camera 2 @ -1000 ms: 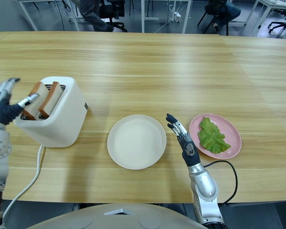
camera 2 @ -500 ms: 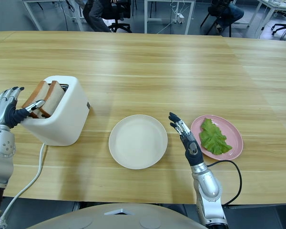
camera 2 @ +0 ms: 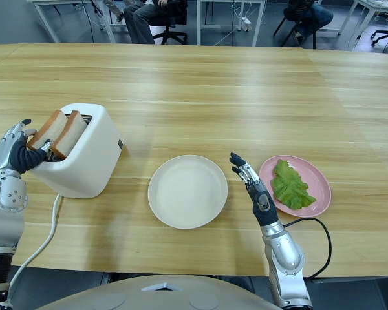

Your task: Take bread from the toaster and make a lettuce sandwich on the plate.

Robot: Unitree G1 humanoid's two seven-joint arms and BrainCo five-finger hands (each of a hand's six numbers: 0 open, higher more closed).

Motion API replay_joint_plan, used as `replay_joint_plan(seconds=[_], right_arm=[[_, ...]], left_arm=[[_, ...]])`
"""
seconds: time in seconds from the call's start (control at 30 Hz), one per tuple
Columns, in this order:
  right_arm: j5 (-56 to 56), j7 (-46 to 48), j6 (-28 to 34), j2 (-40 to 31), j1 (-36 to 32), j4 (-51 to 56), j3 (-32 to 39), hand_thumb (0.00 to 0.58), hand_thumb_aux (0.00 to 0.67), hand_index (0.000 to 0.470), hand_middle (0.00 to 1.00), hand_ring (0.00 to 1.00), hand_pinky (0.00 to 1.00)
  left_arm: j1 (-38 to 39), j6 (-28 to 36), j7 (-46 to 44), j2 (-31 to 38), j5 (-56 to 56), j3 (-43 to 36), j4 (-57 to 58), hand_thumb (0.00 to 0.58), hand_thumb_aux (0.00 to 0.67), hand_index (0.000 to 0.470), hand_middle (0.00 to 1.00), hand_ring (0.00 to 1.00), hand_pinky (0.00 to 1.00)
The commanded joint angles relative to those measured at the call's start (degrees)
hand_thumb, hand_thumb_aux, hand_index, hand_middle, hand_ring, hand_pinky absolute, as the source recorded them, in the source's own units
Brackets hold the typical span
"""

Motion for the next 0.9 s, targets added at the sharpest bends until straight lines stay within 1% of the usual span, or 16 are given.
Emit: replay_joint_plan(seconds=[0.03,0.07,0.1,0.17,0.27,0.4,0.47,0.53,0.57,0.63,0.7,0.8,0.9], right_arm=[[0.8,0.3,1.1,-0.3,0.4,-1.0,0.0,0.000,0.000,0.000,0.00,0.00,0.00],[0.8,0.3,1.1,-0.3,0.5,-1.1,0.0,0.000,0.000,0.000,0.00,0.00,0.00],[0.7,0.3,1.1,-0.4,0.5,-1.1,0.0,0.000,0.000,0.000,0.00,0.00,0.00],[-0.9,-0.7,1.5,-0.4,0.4,-0.6,-0.4,0.000,0.000,0.000,0.00,0.00,0.00],[-9.3,-6.5,2.7,-0.6,-1.2,1.6,-3.8,0.000,0.000,0.000,0.00,0.00,0.00],[-27.3,-17.7,5.6,-4.0,-3.8,2.1,-9.3,0.000,0.000,0.000,0.00,0.00,0.00],[-37.2,-23.5,8.1,-6.9,-4.6,1.1,-11.2,0.000,0.000,0.000,0.00,0.00,0.00],[-48.1,-28.7,12.8,-10.8,-5.3,0.0,-12.3,0.000,0.000,0.000,0.00,0.00,0.00],[-51.7,-30.9,14.4,-12.4,-5.5,-0.2,-12.5,0.000,0.000,0.000,0.00,0.00,0.00],[-59.3,-34.3,18.1,-17.2,-5.9,0.6,-13.0,0.000,0.000,0.000,0.00,0.00,0.00],[-65.0,-37.3,21.9,-22.2,-6.8,4.2,-12.7,0.000,0.000,0.000,0.00,0.00,0.00],[-70.2,-39.3,27.1,-27.4,-8.3,11.6,-10.0,0.000,0.000,0.000,0.00,0.00,0.00],[-73.0,-41.5,29.7,-30.6,-10.2,18.7,-6.2,0.000,0.000,0.000,0.00,0.00,0.00]], left_arm=[[0.9,-2.1,0.9,-1.6,-2.6,0.3,1.4,0.580,0.670,0.460,0.02,0.02,0.02],[0.3,-3.3,2.1,-2.1,-3.8,1.3,0.9,0.580,0.670,0.460,0.76,0.76,0.76],[-0.3,-4.7,3.1,-2.7,-5.4,2.3,0.6,0.580,0.670,0.460,1.00,1.00,1.00],[-1.6,-7.6,4.5,-4.1,-8.9,4.3,0.3,0.580,0.670,0.460,1.00,1.00,1.00],[-3.2,-11.1,7.0,-5.9,-12.9,7.6,0.3,0.580,0.670,0.460,1.00,1.00,1.00],[-5.4,-15.2,11.7,-6.5,-16.2,13.5,-0.5,0.580,0.670,0.460,1.00,1.00,1.00],[-5.9,-17.1,12.8,-6.9,-18.1,15.7,-2.4,0.580,0.670,0.460,1.00,1.00,1.00],[-6.4,-18.5,12.6,-7.6,-20.3,17.0,-5.1,0.580,0.670,0.460,1.00,1.00,1.00],[-6.4,-19.0,12.3,-8.0,-21.2,17.4,-6.3,0.580,0.670,0.460,1.00,1.00,1.00],[-5.7,-19.8,11.1,-9.3,-23.2,17.1,-10.8,0.580,0.670,0.460,1.00,1.00,1.00],[-4.6,-19.9,8.6,-10.9,-25.6,15.8,-16.0,0.580,0.670,0.460,1.00,1.00,1.00],[-3.1,-16.8,5.1,-13.6,-28.3,12.3,-23.8,0.580,0.670,0.460,1.00,1.00,1.00],[-1.2,-12.7,0.6,-16.5,-30.9,6.0,-30.0,0.580,0.670,0.460,1.00,1.00,1.00]])
